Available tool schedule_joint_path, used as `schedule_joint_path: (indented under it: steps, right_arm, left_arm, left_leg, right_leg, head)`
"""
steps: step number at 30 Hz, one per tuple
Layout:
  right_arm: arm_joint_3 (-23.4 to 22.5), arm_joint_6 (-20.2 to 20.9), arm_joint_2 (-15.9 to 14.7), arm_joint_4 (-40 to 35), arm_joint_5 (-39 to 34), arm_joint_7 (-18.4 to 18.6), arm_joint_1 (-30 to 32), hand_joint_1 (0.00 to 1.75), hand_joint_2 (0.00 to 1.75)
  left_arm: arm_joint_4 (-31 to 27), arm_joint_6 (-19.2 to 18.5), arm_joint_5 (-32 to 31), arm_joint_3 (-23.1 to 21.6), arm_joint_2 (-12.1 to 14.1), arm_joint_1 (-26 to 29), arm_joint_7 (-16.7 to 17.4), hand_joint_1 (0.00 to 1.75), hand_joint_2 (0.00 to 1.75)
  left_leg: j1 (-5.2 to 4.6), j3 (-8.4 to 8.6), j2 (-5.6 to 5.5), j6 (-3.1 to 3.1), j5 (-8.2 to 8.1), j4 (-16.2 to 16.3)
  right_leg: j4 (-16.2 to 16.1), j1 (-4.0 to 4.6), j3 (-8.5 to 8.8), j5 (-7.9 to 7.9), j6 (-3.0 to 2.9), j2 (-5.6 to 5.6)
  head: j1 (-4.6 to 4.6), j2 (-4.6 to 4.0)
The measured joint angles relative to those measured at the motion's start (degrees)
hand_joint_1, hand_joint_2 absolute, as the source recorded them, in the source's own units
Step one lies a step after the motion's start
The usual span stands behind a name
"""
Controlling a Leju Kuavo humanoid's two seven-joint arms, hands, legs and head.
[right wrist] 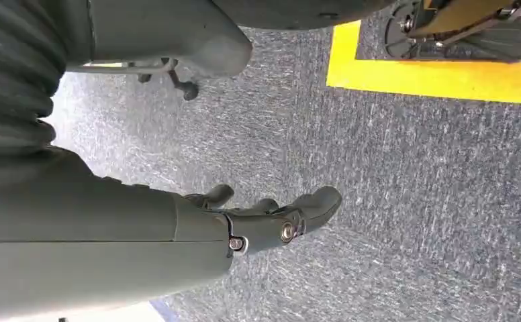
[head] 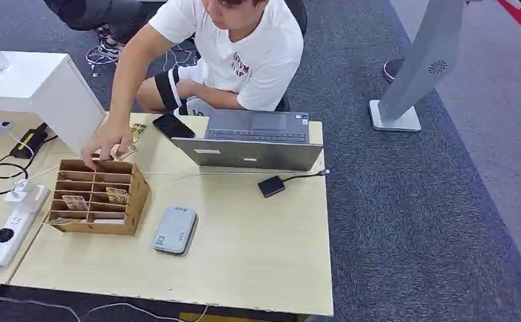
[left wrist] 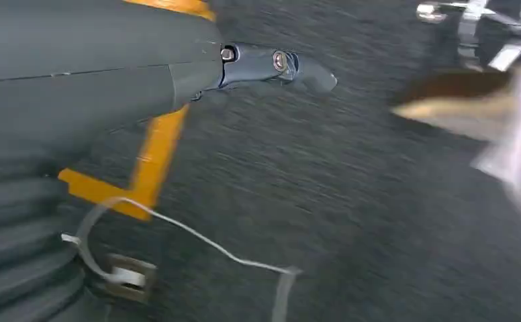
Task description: Pass the card to the sensor for recognition and then transmit it.
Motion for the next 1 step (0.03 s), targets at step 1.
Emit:
schedule_joint_path:
  steps: [1]
  right_arm:
    - [0.09, 0.07, 0.00, 0.00, 0.00, -0.15, -0.02, 0.00, 0.00]
  left_arm:
    - [0.62, 0.32, -0.15, -0.02, -0.55, -0.10, 0.50, 0.00, 1.75]
  left_leg:
    - [0.01, 0.00, 0.00, 0.00, 0.00, 0.00]
  right_leg:
    - [0.00, 0.01, 0.00, 0.00, 0.00, 0.00]
  head:
    - [0.02, 0.00]
